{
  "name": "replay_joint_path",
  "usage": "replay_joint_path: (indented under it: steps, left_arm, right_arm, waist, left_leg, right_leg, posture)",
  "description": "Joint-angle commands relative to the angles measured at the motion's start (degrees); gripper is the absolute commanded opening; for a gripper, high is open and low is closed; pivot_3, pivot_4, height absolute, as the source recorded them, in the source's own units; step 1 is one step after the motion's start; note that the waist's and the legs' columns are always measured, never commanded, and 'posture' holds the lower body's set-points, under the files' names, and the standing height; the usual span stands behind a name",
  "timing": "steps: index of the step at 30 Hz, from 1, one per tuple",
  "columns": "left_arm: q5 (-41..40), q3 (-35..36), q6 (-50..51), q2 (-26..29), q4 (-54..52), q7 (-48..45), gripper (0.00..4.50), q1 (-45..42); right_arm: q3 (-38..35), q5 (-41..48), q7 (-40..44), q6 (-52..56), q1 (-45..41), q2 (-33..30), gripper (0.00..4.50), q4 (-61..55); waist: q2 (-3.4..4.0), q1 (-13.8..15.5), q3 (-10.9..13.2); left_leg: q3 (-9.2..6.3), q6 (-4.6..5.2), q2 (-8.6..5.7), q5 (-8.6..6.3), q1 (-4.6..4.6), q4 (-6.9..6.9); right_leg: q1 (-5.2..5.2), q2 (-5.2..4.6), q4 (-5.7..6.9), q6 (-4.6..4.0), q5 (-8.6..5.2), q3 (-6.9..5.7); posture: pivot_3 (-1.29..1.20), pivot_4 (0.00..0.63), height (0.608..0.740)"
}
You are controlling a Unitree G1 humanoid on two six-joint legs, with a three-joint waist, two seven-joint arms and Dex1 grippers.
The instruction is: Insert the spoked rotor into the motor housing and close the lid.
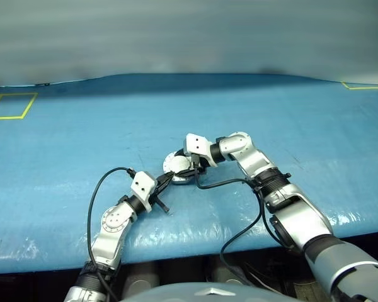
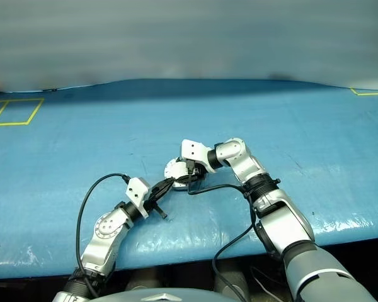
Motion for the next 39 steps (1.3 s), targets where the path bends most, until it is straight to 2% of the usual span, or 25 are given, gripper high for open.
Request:
replay_joint_path:
  steps: [1,8,10,13,19,27,32,39]
  left_arm:
    - [0.3,0.2,3.1,-0.4,2.1,1.4,0.03,-0.5]
    - [0.3,-0.1,3.7,-0.5,2.1,1.5,0.03,-1.1]
    - [0.1,-0.1,3.9,-0.4,1.9,1.3,0.00,-1.1]
    - [-0.1,-0.1,4.0,-0.4,1.7,1.1,0.00,-1.0]
    - [-0.9,-0.1,3.8,-0.6,1.7,0.8,0.00,-1.0]
    - [-1.3,-0.3,3.2,-1.4,2.0,0.5,0.00,-1.1]
    - [-1.5,-0.6,2.5,-1.8,2.2,0.0,0.00,-1.4]
    - [-1.2,-1.1,2.4,-1.9,2.2,0.0,0.00,-1.4]
  right_arm:
    - [0.7,-1.1,0.4,0.7,1.4,0.0,3.01,-1.1]
    - [0.1,-0.3,1.4,3.0,1.4,-0.4,3.01,-2.5]
    - [-0.5,0.5,2.0,3.4,1.8,-0.7,3.73,-4.3]
    - [-1.2,1.7,3.2,4.4,2.9,-1.2,4.48,-7.7]
    - [-4.9,7.7,4.8,11.1,4.8,-1.6,4.48,-15.9]
    - [-8.8,14.0,3.2,19.1,5.7,-1.8,4.48,-20.9]
    - [-11.5,14.0,-4.8,26.5,5.8,-1.5,4.48,-21.2]
    - [-16.6,18.5,-10.4,41.8,7.7,-3.5,4.48,-24.6]
  waist:
    - [0.00,0.1,0.0]
    - [-0.01,0.4,0.0]
    - [-0.04,0.5,0.0]
    - [-0.04,0.5,0.0]
    - [-0.07,0.4,0.2]
    - [-0.10,0.6,0.3]
    - [-0.11,0.6,0.3]
    - [-0.11,0.7,0.3]
  left_leg:
    - [0.00,0.00,0.00,0.00,0.00,0.00]
    - [-0.01,0.00,0.00,0.00,0.00,0.00]
    - [-0.01,0.00,-0.01,0.00,-0.01,0.00]
    - [-0.01,0.00,-0.02,0.00,-0.07,-0.02]
    - [-0.02,0.00,-0.02,0.00,-0.24,-0.04]
    - [-0.06,-0.01,-0.05,-0.01,-0.35,-0.08]
    - [-0.06,-0.01,-0.05,-0.01,-0.36,-0.08]
    - [-0.09,-0.01,-0.07,-0.01,-0.51,-0.08]
  right_leg:
    - [0.00,0.00,0.00,0.00,0.00,0.00]
    - [-0.01,-0.01,0.00,0.00,0.00,-0.01]
    - [-0.01,-0.01,-0.01,0.00,0.00,-0.01]
    - [-0.04,-0.02,-0.05,0.00,0.00,-0.01]
    - [-0.16,-0.02,-0.06,0.00,0.00,-0.02]
    - [-0.20,-0.03,-0.16,-0.01,-0.01,-0.05]
    - [-0.21,-0.04,-0.16,0.00,-0.01,-0.06]
    - [-0.30,-0.05,-0.20,-0.21,0.12,-0.07]
  posture:
    - [0.00,0.150,0.740]
    - [0.00,0.150,0.740]
    - [0.00,0.150,0.740]
    - [0.00,0.150,0.740]
    - [0.00,0.150,0.740]
    - [0.00,0.150,0.740]
    - [0.00,0.150,0.740]
    - [0.00,0.150,0.740]
